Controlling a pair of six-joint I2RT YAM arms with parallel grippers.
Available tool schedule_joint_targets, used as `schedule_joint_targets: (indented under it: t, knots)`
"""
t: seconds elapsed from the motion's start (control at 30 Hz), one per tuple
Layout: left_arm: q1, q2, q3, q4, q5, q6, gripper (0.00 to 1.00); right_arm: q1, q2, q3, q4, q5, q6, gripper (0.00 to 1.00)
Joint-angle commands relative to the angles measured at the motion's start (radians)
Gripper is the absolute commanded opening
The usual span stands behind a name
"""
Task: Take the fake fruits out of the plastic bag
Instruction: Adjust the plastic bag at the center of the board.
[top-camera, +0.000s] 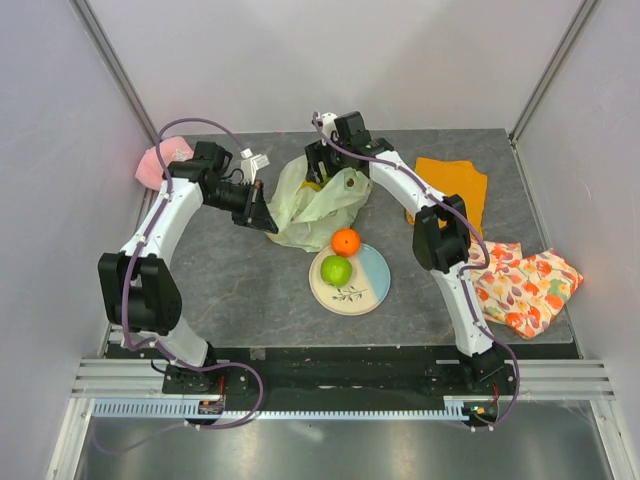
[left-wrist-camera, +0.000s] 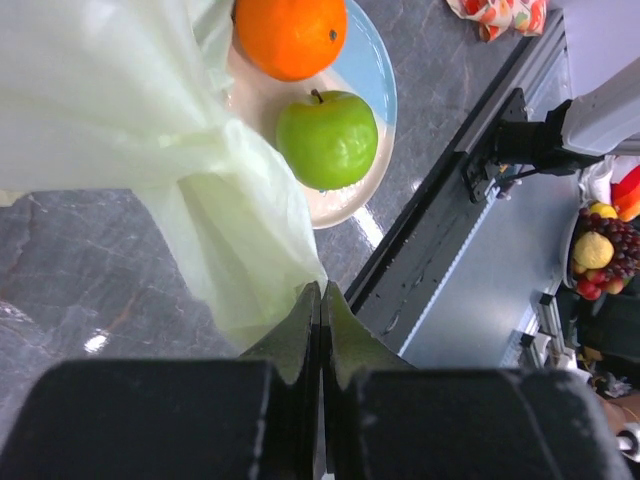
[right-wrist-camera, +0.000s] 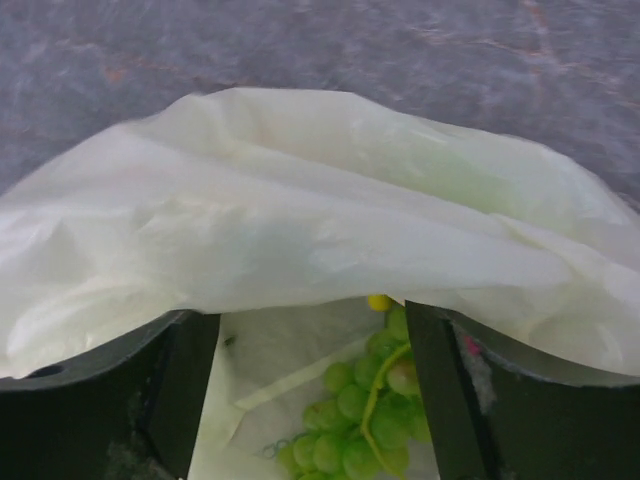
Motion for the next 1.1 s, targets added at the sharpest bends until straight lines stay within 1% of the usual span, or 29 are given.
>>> schedule_joint_targets:
  t: [0.0,0.07,0.13,0.2,0.3,0.43,0.57,0.63,0.67,0.73,0.77,0.8,0.83,0.87,0.9,0.97,1.0,1.07]
  knots:
    - [-0.006,-0.055,-0.037,-0.042,0.073,0.031,0.02,-0.024,0.033,0.043,0.056,0.125,0.015,0.87]
    - [-0.012,-0.053,-0.043,-0.051,0.084,0.038,0.02,-0.024,0.042,0.036,0.054,0.151,0.019,0.90]
    - [-0.013,-0.052,-0.045,-0.071,0.080,0.070,0.02,-0.019,0.038,0.026,0.054,0.221,0.019,0.94]
    - [-0.013,-0.067,-0.054,-0.088,0.032,0.081,0.02,-0.013,0.012,0.008,0.054,0.263,0.001,0.97]
    - [-0.013,-0.082,-0.083,-0.073,0.035,0.075,0.02,-0.016,0.001,-0.003,0.058,0.286,-0.013,0.97]
    - [-0.013,-0.061,-0.078,-0.045,0.035,0.051,0.02,-0.013,0.056,0.054,0.062,0.313,-0.004,0.97]
    - [-0.013,-0.027,-0.031,-0.050,0.035,0.048,0.02,0.017,0.090,0.074,0.076,0.433,-0.015,0.98]
    - [-0.013,-0.015,-0.011,-0.057,0.031,0.053,0.02,0.031,0.070,0.092,0.061,0.433,-0.011,0.98]
    - [-0.013,-0.015,-0.008,-0.062,0.023,0.053,0.02,0.037,0.050,0.086,0.061,0.404,-0.018,0.98]
    - [-0.013,-0.015,-0.012,-0.065,0.000,0.058,0.01,0.053,-0.028,0.054,0.047,0.346,-0.063,0.97]
    - [-0.013,-0.016,-0.014,-0.070,-0.005,0.062,0.02,0.059,-0.057,0.034,0.044,0.279,-0.074,0.96]
    - [-0.012,-0.018,-0.020,-0.077,-0.009,0.061,0.02,0.065,-0.117,-0.019,0.038,0.249,-0.082,0.95]
    - [-0.012,-0.023,-0.037,-0.079,-0.015,0.052,0.02,0.080,-0.143,-0.048,0.016,0.228,-0.081,0.93]
    - [-0.010,-0.038,-0.048,-0.077,-0.022,0.047,0.02,0.089,-0.168,-0.116,0.001,0.203,-0.079,0.93]
    - [-0.006,-0.046,-0.055,-0.074,-0.029,0.042,0.02,0.103,-0.221,-0.162,-0.007,0.200,-0.079,0.93]
    - [0.012,-0.065,-0.077,-0.068,-0.055,0.030,0.02,0.151,-0.274,-0.263,-0.010,0.209,-0.097,0.92]
    - [0.020,-0.067,-0.080,-0.058,-0.069,0.016,0.02,0.166,-0.315,-0.353,-0.008,0.232,-0.102,0.92]
    - [0.052,-0.055,-0.075,-0.051,-0.103,0.008,0.02,0.197,-0.356,-0.459,-0.008,0.234,-0.105,0.93]
